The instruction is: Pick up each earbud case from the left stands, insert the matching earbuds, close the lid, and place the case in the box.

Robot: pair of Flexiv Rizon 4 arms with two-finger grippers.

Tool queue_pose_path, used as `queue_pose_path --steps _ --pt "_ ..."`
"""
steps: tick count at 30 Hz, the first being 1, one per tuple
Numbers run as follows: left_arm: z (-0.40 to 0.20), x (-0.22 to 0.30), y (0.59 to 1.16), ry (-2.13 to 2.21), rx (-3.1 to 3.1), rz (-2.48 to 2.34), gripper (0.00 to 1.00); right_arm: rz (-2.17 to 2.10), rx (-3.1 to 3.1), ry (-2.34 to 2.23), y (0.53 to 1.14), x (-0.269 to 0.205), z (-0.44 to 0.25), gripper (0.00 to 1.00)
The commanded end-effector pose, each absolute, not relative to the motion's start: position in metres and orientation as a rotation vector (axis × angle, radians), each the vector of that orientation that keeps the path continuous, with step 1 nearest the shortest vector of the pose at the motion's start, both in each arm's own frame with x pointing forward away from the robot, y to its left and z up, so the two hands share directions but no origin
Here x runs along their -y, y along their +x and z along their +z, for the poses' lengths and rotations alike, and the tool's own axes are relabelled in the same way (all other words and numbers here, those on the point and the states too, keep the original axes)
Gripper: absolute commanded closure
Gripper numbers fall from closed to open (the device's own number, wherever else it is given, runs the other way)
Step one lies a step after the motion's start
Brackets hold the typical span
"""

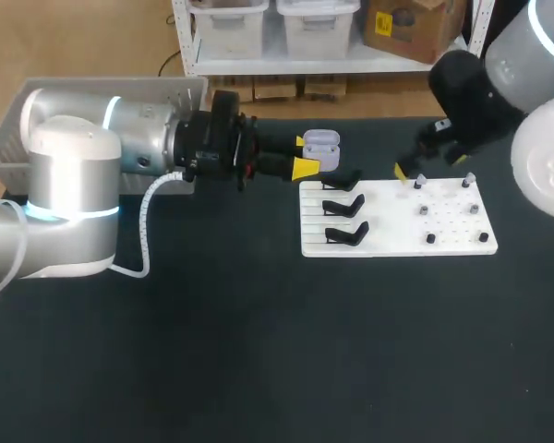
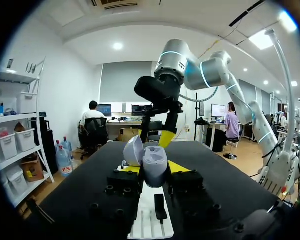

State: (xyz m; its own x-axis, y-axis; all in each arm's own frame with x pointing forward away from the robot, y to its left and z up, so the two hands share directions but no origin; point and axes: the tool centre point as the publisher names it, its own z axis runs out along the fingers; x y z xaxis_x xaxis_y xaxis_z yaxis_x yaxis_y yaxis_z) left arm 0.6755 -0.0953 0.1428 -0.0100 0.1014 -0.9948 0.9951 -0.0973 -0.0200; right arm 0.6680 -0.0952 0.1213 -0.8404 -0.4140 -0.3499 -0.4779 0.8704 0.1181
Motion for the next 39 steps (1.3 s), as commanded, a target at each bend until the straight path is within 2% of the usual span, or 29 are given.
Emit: queue_pose_path --steps 1,10,22,24,27,31,34,39 --pt "0.142 0.095 0.676 1.351 -1.246 -1.244 1.00 -0.250 -2.882 -0.614 0.678 0.107 0.113 0.00" --pt "0.142 0.095 0.676 1.351 -1.246 -1.244 1.00 -0.304 -2.945 -0.565 0.695 0.148 0.090 0.00" --pt "0.142 0.095 0.676 1.351 -1.246 -1.244 1.00 -0.198 -2.965 -0.542 0.709 0.169 0.068 0.01" --pt "0.142 0.095 0.676 1.351 -1.246 -1.244 1.00 -0.195 -2.963 -0.544 0.712 0.173 0.065 0.07" --pt "0.142 0.095 0.676 1.351 -1.246 -1.244 1.00 -0.210 -2.961 -0.548 0.715 0.177 0.060 0.11" --pt "0.142 0.095 0.676 1.351 -1.246 -1.244 1.00 -0.246 -2.959 -0.563 0.721 0.180 0.054 0.23" --pt "0.142 0.095 0.676 1.351 -1.246 -1.244 1.00 -0.245 -2.955 -0.565 0.725 0.181 0.051 0.42" --pt "0.142 0.095 0.676 1.351 -1.246 -1.244 1.00 -0.233 -2.957 -0.579 0.729 0.184 0.043 0.45"
